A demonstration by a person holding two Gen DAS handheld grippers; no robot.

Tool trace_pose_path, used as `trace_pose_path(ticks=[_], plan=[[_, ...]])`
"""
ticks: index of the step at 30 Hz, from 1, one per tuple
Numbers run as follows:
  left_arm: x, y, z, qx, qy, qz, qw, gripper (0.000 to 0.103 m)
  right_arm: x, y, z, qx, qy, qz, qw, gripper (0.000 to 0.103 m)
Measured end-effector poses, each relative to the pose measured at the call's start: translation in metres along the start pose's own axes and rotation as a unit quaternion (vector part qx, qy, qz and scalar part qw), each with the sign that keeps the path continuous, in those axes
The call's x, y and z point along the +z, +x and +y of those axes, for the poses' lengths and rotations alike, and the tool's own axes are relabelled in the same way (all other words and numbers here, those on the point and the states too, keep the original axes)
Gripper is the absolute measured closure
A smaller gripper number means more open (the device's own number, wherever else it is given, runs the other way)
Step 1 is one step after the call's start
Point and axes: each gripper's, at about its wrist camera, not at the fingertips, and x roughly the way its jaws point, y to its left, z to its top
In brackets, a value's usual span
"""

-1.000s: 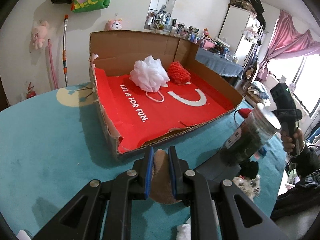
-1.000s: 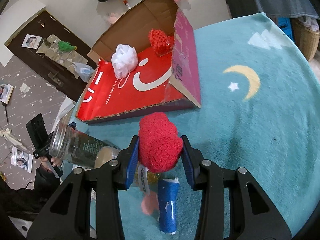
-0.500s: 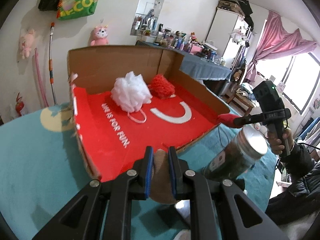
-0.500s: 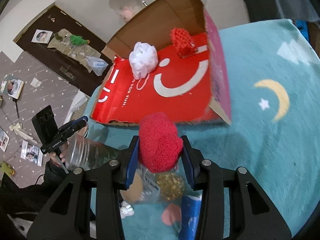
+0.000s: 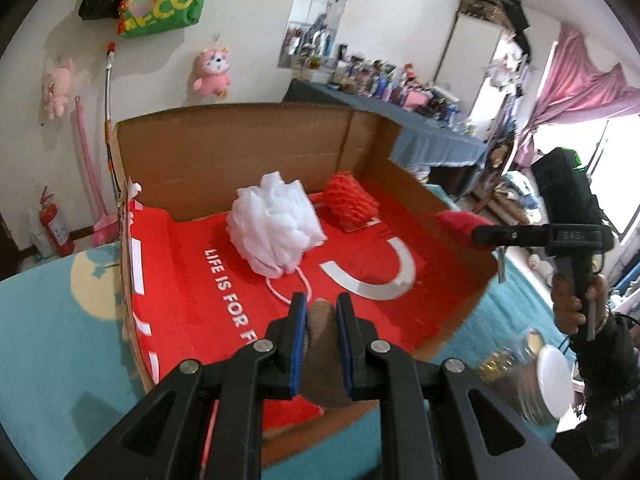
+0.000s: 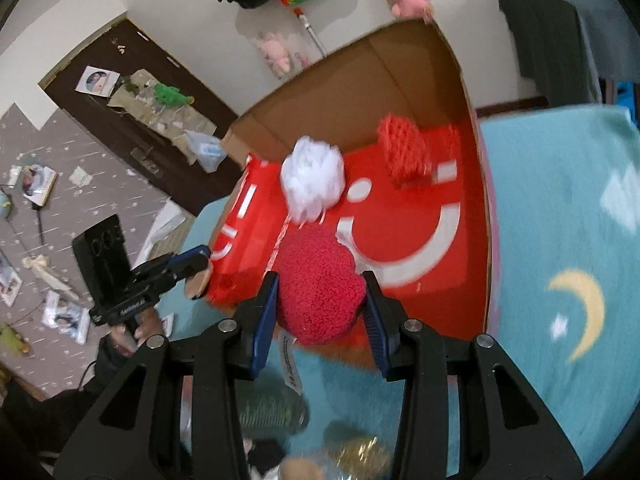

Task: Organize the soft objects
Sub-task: 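Carry the sponge and the red pouch over the cardboard box, then open both tools to release the sponge and pouch into the box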

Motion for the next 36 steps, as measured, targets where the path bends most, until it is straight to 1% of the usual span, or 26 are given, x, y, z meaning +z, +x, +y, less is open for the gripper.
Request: trace_pose_path(ticks=[1,2,3,5,7,9,13,14,16,17,19,22,24,27,32,36], plan=[[0.003,0.006,0.001,0.012,0.001,0.007,0.9999,0.087,0.004,0.003,0.002,-0.013,-0.006,-0.003,1.0,0.065],[0.006,0.013,0.001,0.026,0.003,0.016,0.9995,0.087,0.009,0.008,0.004,-0.034,-0.016,-0.004,0.999,0.065],[0.009,0.019,0.002,0.034,0.003,0.025,0.9991,0.087,0.013,0.013,0.006,-0.059,-0.026,-0.005,0.998,0.065],[0.014,0.032,0.006,0.046,-0.001,0.044,0.998,0.087,0.019,0.025,0.012,-0.118,-0.054,-0.003,0.991,0.065],[0.016,0.044,0.008,0.063,0.001,0.061,0.9961,0.087,0.023,0.041,0.019,-0.176,-0.09,0.006,0.98,0.065],[0.017,0.056,0.009,0.084,0.007,0.078,0.9934,0.087,0.025,0.057,0.023,-0.215,-0.117,0.022,0.969,0.065],[0.016,0.073,0.015,0.102,-0.002,0.103,0.9895,0.087,0.026,0.086,0.023,-0.269,-0.15,0.062,0.949,0.064],[0.016,0.077,0.019,0.106,-0.006,0.108,0.9884,0.087,0.025,0.094,0.022,-0.286,-0.158,0.073,0.942,0.064],[0.014,0.08,0.024,0.113,-0.008,0.11,0.9875,0.087,0.023,0.104,0.021,-0.309,-0.174,0.086,0.931,0.064],[0.014,0.082,0.026,0.117,-0.007,0.112,0.9868,0.087,0.022,0.11,0.019,-0.318,-0.18,0.093,0.926,0.064],[0.013,0.083,0.028,0.127,-0.007,0.113,0.9853,0.087,0.022,0.117,0.015,-0.33,-0.181,0.104,0.921,0.064],[0.012,0.083,0.03,0.135,-0.004,0.115,0.9841,0.086,0.021,0.121,0.01,-0.334,-0.185,0.115,0.917,0.063],[0.01,0.083,0.031,0.144,0.001,0.117,0.9826,0.086,0.02,0.125,0.009,-0.341,-0.192,0.12,0.912,0.063],[0.01,0.086,0.032,0.147,0.001,0.123,0.9815,0.084,0.019,0.128,0.008,-0.347,-0.202,0.123,0.908,0.063],[0.012,0.097,0.032,0.156,0.001,0.134,0.9786,0.081,0.015,0.132,0.009,-0.35,-0.21,0.126,0.904,0.063],[0.012,0.098,0.034,0.162,-0.002,0.135,0.9775,0.078,0.013,0.135,0.011,-0.36,-0.226,0.127,0.896,0.062]])
